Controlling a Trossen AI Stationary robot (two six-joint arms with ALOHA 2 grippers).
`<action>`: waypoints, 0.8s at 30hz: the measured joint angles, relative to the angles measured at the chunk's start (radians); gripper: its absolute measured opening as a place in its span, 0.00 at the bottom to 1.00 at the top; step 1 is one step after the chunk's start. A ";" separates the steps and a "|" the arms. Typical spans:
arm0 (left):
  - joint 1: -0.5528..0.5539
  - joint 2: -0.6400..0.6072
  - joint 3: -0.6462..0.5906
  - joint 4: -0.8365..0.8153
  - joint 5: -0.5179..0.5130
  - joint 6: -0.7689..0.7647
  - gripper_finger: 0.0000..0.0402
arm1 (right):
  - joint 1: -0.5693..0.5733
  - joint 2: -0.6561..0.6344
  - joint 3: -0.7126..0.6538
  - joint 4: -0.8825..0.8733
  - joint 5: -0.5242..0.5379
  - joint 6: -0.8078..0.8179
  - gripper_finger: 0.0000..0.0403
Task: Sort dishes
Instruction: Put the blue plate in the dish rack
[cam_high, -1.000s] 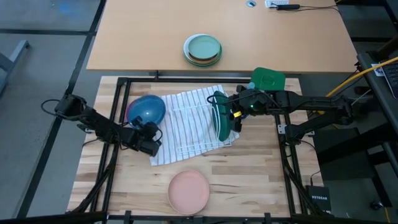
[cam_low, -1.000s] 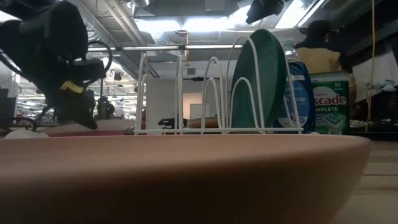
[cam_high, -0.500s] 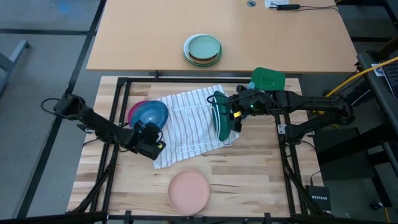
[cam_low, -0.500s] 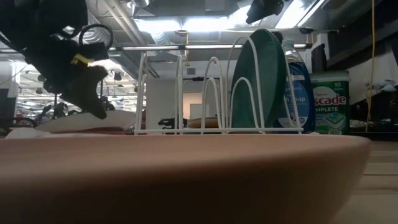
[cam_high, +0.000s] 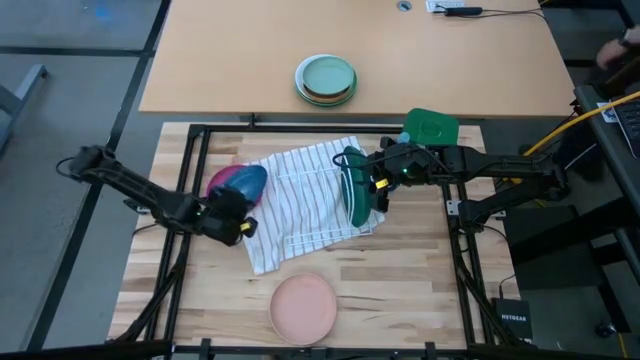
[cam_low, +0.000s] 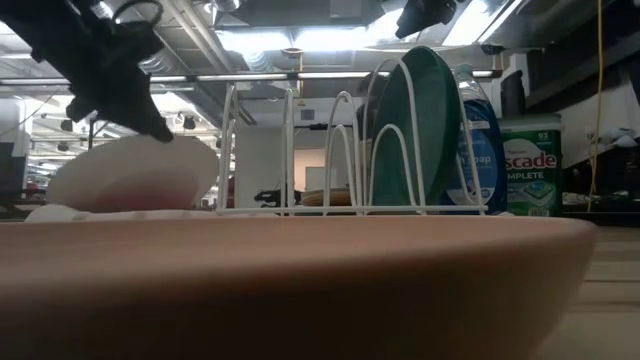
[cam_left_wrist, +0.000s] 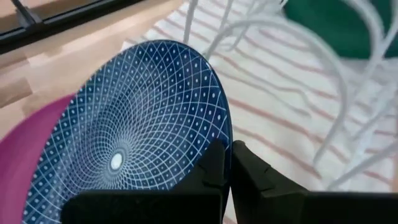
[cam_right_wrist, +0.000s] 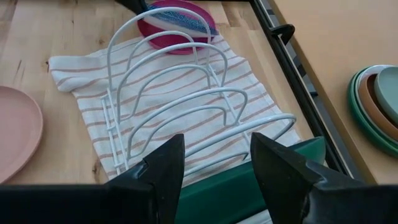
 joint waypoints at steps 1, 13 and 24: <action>0.000 -0.024 0.000 -0.003 0.000 0.006 0.01 | 0.000 0.000 0.000 0.000 0.000 0.000 0.46; 0.000 -0.222 0.000 -0.078 -0.010 0.013 0.00 | 0.000 0.000 0.000 0.003 -0.009 0.000 0.46; 0.000 -0.241 0.000 -0.074 -0.006 0.031 0.00 | 0.000 0.084 0.000 0.226 -0.152 -0.209 0.46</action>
